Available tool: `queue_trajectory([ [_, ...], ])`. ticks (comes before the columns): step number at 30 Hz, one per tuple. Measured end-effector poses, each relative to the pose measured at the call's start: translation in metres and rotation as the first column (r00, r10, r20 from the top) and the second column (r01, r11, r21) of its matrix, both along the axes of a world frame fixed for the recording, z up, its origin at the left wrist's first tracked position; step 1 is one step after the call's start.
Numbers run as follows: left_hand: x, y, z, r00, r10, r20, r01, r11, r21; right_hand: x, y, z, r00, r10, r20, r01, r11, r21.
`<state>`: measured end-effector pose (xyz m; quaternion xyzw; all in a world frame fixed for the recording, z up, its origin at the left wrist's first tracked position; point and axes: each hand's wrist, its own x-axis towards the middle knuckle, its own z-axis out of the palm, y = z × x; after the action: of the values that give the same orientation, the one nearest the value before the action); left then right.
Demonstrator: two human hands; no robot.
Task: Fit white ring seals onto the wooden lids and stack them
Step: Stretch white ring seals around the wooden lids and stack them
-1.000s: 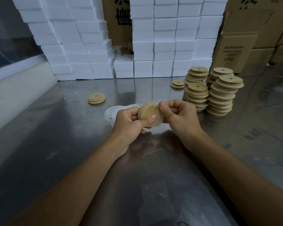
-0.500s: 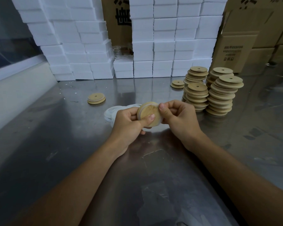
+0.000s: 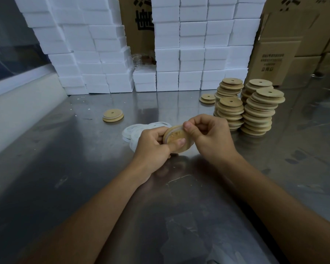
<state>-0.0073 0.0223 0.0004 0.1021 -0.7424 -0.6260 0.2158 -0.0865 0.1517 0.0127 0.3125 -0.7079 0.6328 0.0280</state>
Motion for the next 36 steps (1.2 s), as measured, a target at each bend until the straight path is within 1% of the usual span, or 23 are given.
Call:
queue_trajectory([
  [4,-0.0005,-0.0019,0.0001,1.000,0.023,-0.003,-0.023,0.999,0.032,0.0017,0.0011,-0.0031,0.999,0.041,0.021,-0.041,0.998,-0.037],
  [8,0.0002,-0.0013,0.0005,1.000,0.027,-0.008,-0.027,0.999,0.042,0.0016,0.0003,-0.0030,0.997,0.038,0.071,-0.036,0.999,-0.031],
  [13,-0.0004,-0.0010,0.0022,1.000,0.014,-0.014,-0.013,0.998,0.060,0.0002,0.0007,-0.0017,0.981,0.066,0.181,-0.049,0.994,-0.097],
  [21,-0.0015,-0.0049,0.0015,0.999,0.043,-0.016,-0.041,0.993,0.110,0.0003,-0.0005,-0.0049,0.984,0.098,0.151,-0.080,0.989,-0.122],
  [27,-0.0014,-0.0035,0.0017,1.000,0.017,-0.008,-0.017,0.996,0.084,-0.0032,0.0004,-0.0048,0.964,0.103,0.247,-0.068,0.987,-0.147],
  [29,-0.0013,-0.0042,0.0011,1.000,0.009,-0.007,-0.009,0.998,0.069,-0.0025,0.0007,-0.0053,0.973,0.092,0.211,-0.068,0.991,-0.118],
  [31,-0.0010,-0.0045,-0.0004,1.000,0.009,-0.007,-0.009,1.000,0.029,-0.0011,0.0006,-0.0062,0.991,0.057,0.124,-0.048,0.996,-0.070],
  [34,-0.0012,-0.0039,-0.0037,1.000,0.008,0.001,-0.008,0.996,-0.091,0.0011,0.0024,-0.0057,0.999,0.016,-0.037,-0.015,1.000,0.011],
  [36,-0.0017,-0.0037,-0.0049,1.000,0.003,0.001,-0.003,0.988,-0.152,0.0039,0.0028,-0.0039,0.994,0.014,-0.110,-0.009,0.999,0.050],
])
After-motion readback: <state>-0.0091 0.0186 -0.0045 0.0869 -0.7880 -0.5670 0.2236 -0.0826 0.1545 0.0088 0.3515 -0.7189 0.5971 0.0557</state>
